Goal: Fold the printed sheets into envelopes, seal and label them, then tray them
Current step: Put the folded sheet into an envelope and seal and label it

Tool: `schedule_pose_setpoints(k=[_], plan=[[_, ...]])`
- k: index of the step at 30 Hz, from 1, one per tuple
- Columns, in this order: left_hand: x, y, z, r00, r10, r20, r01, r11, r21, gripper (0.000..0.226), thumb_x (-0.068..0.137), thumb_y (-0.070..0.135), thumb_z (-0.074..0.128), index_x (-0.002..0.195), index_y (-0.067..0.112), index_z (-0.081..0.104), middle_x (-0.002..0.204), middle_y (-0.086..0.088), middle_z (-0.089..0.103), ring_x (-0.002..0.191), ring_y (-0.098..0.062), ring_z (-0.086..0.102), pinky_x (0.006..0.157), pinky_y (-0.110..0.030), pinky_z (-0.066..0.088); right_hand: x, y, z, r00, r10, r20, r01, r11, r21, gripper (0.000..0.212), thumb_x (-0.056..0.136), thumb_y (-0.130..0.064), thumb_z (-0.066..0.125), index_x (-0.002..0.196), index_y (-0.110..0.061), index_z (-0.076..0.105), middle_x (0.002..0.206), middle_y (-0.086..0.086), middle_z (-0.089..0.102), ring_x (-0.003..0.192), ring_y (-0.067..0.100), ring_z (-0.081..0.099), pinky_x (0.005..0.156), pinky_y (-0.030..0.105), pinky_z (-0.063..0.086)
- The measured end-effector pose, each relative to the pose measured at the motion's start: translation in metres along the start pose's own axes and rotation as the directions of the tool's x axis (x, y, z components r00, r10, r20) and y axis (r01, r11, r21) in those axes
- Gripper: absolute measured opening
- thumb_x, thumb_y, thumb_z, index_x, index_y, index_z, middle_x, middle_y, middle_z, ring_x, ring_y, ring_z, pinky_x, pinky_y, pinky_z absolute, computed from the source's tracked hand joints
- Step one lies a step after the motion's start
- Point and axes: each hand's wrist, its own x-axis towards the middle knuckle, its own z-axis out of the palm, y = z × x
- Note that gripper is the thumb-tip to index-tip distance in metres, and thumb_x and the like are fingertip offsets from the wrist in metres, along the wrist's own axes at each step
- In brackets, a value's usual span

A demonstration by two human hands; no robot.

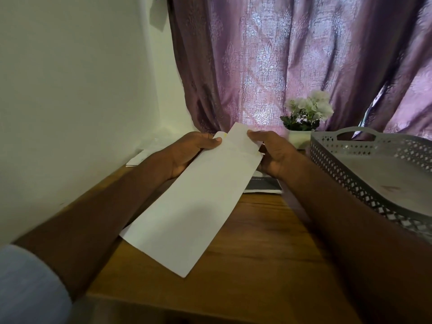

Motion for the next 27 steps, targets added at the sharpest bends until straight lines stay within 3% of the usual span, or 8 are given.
schedule_pose_setpoints(k=[3, 6, 9, 14, 17, 22, 27], plan=[[-0.0001, 0.0009, 0.0005, 1.000, 0.001, -0.024, -0.001, 1.000, 0.007, 0.030, 0.103, 0.019, 0.059, 0.124, 0.000, 0.068, 0.114, -0.018, 0.075, 0.094, -0.029, 0.074, 0.091, -0.039, 0.060, -0.0020, 0.0004, 0.0004, 0.998, 0.029, 0.064, -0.028, 0.999, -0.016, 0.030, 0.087, -0.012, 0.075, 0.116, -0.005, 0.066, 0.108, 0.013, 0.074, 0.098, 0.031, 0.072, 0.083, 0.047, 0.062], [0.0020, 0.0011, -0.0031, 0.997, 0.002, -0.077, 0.001, 0.999, 0.032, 0.035, 0.101, 0.022, 0.062, 0.127, 0.000, 0.068, 0.123, -0.021, 0.072, 0.109, -0.037, 0.069, 0.104, -0.047, 0.054, -0.0030, 0.0018, 0.0026, 0.988, 0.064, 0.138, -0.058, 0.997, -0.045, 0.044, 0.086, -0.008, 0.075, 0.128, -0.001, 0.064, 0.118, 0.018, 0.074, 0.106, 0.033, 0.072, 0.089, 0.051, 0.060], [0.0036, 0.0014, -0.0046, 0.994, -0.007, -0.106, 0.012, 0.999, 0.046, 0.035, 0.101, 0.024, 0.063, 0.126, 0.001, 0.069, 0.123, -0.022, 0.072, 0.116, -0.042, 0.067, 0.108, -0.051, 0.051, -0.0040, 0.0014, 0.0041, 0.984, 0.086, 0.153, -0.077, 0.995, -0.060, 0.048, 0.084, -0.003, 0.074, 0.131, 0.001, 0.062, 0.118, 0.019, 0.073, 0.107, 0.033, 0.072, 0.090, 0.052, 0.059], [0.0018, 0.0026, -0.0034, 0.998, 0.000, -0.070, 0.003, 0.999, 0.040, 0.024, 0.102, 0.022, 0.061, 0.115, 0.005, 0.072, 0.109, -0.015, 0.077, 0.094, -0.029, 0.074, 0.089, -0.039, 0.060, -0.0082, 0.0000, 0.0048, 0.989, 0.067, 0.128, -0.059, 0.996, -0.066, 0.036, 0.091, -0.016, 0.072, 0.125, -0.005, 0.066, 0.108, 0.013, 0.076, 0.091, 0.027, 0.074, 0.069, 0.042, 0.064], [0.0009, 0.0025, -0.0018, 0.999, 0.008, -0.052, -0.005, 0.999, 0.047, 0.021, 0.102, 0.021, 0.061, 0.110, 0.006, 0.073, 0.104, -0.013, 0.078, 0.087, -0.025, 0.075, 0.080, -0.034, 0.061, -0.0055, 0.0002, 0.0029, 0.995, 0.052, 0.083, -0.044, 0.995, -0.094, 0.043, 0.087, -0.013, 0.075, 0.128, -0.007, 0.064, 0.113, 0.013, 0.075, 0.099, 0.029, 0.073, 0.074, 0.042, 0.063], [-0.0004, 0.0025, -0.0015, 0.998, 0.010, -0.067, -0.008, 0.999, 0.036, 0.026, 0.101, 0.019, 0.062, 0.119, 0.002, 0.070, 0.106, -0.015, 0.076, 0.087, -0.026, 0.074, 0.083, -0.035, 0.062, -0.0098, -0.0029, 0.0020, 0.987, 0.063, 0.149, -0.044, 0.991, -0.126, 0.025, 0.091, -0.001, 0.067, 0.105, -0.021, 0.069, 0.095, 0.002, 0.073, 0.085, 0.020, 0.069, 0.076, 0.036, 0.058], [0.0002, 0.0009, -0.0012, 0.999, 0.007, -0.053, -0.005, 0.999, 0.038, 0.031, 0.101, 0.020, 0.062, 0.124, 0.000, 0.067, 0.113, -0.019, 0.074, 0.091, -0.028, 0.073, 0.087, -0.037, 0.060, -0.0086, 0.0003, 0.0045, 0.990, 0.094, 0.110, -0.083, 0.992, -0.097, 0.041, 0.084, -0.009, 0.074, 0.125, -0.013, 0.068, 0.114, 0.009, 0.075, 0.099, 0.025, 0.073, 0.079, 0.043, 0.062]])
